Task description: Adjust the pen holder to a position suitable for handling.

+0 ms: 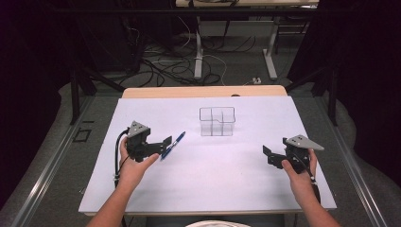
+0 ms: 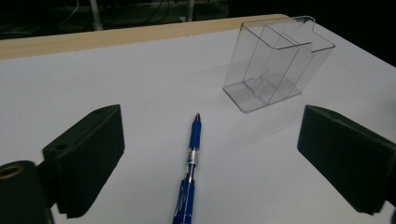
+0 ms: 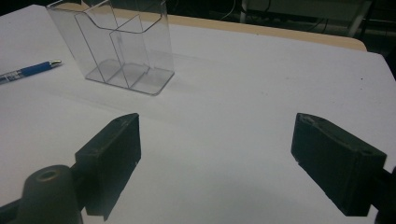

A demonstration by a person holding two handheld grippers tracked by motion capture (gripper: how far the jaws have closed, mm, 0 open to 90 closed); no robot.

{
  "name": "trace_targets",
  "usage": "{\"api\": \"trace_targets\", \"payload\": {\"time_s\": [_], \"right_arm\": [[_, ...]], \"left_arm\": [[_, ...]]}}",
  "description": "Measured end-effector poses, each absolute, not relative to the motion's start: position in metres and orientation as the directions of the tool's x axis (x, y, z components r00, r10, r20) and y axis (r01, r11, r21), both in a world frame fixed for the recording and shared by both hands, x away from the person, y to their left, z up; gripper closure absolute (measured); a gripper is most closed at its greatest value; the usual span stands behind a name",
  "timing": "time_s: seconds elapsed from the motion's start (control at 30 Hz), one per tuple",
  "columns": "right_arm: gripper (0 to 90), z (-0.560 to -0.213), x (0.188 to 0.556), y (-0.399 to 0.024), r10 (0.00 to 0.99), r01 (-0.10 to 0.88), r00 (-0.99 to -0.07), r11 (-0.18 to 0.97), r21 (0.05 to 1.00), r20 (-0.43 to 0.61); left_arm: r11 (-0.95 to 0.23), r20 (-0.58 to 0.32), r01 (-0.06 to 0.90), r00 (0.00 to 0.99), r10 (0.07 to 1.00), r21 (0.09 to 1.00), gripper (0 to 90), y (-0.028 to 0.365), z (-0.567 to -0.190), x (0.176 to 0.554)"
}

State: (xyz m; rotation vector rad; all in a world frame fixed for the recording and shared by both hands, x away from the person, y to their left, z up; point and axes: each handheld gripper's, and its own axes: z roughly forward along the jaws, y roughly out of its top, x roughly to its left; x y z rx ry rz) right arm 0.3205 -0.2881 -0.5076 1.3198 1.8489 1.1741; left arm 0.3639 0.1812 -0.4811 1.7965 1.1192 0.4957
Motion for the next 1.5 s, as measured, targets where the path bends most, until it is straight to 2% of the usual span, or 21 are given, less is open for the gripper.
{"api": "trace_targets", "payload": {"time_s": [0.07, 0.1, 0.23, 0.3, 0.43, 0.5, 0.7, 1.27, 1.5], "right_arm": [[15.5, -0.508, 0.321, -0.288, 0.936, 0.423, -0.349, 0.118, 0.898, 0.042], [15.5, -0.508, 0.321, -0.288, 0.935, 0.422, -0.352, 0.119, 0.899, 0.041], [15.5, -0.508, 0.321, -0.287, 0.936, 0.425, -0.350, 0.118, 0.898, 0.043], [15.5, -0.508, 0.321, -0.287, 0.934, 0.420, -0.355, 0.120, 0.900, 0.042], [15.5, -0.508, 0.321, -0.285, 0.935, 0.426, -0.351, 0.114, 0.897, 0.048], [15.5, -0.508, 0.321, -0.286, 0.933, 0.424, -0.358, 0.120, 0.898, 0.044], [15.5, -0.508, 0.321, -0.287, 0.933, 0.429, -0.357, 0.124, 0.895, 0.042], [15.5, -0.509, 0.322, -0.286, 0.933, 0.432, -0.357, 0.118, 0.894, 0.049], [15.5, -0.511, 0.323, -0.285, 0.933, 0.429, -0.356, 0.113, 0.896, 0.052]], "left_arm": [[-0.169, -0.120, 0.486, 0.508, 0.853, 0.857, 11.1, 0.178, -0.478, 0.369], [-0.186, -0.105, 0.488, 0.509, 0.854, 0.853, 16.2, 0.176, -0.476, 0.371], [-0.222, -0.090, 0.508, 0.519, 0.850, 0.832, 17.1, 0.168, -0.470, 0.382], [-0.233, -0.091, 0.522, 0.522, 0.848, 0.821, 22.3, 0.164, -0.468, 0.388], [-0.248, -0.084, 0.546, 0.512, 0.855, 0.800, 24.8, 0.158, -0.468, 0.397], [-0.259, -0.073, 0.554, 0.507, 0.859, 0.791, 29.0, 0.157, -0.467, 0.401], [-0.251, -0.096, 0.581, 0.500, 0.861, 0.774, 31.9, 0.153, -0.465, 0.413], [-0.282, -0.137, 0.669, 0.501, 0.854, 0.688, 32.9, 0.144, -0.468, 0.443], [-0.311, -0.125, 0.695, 0.500, 0.857, 0.648, 39.5, 0.135, -0.474, 0.452]]}}
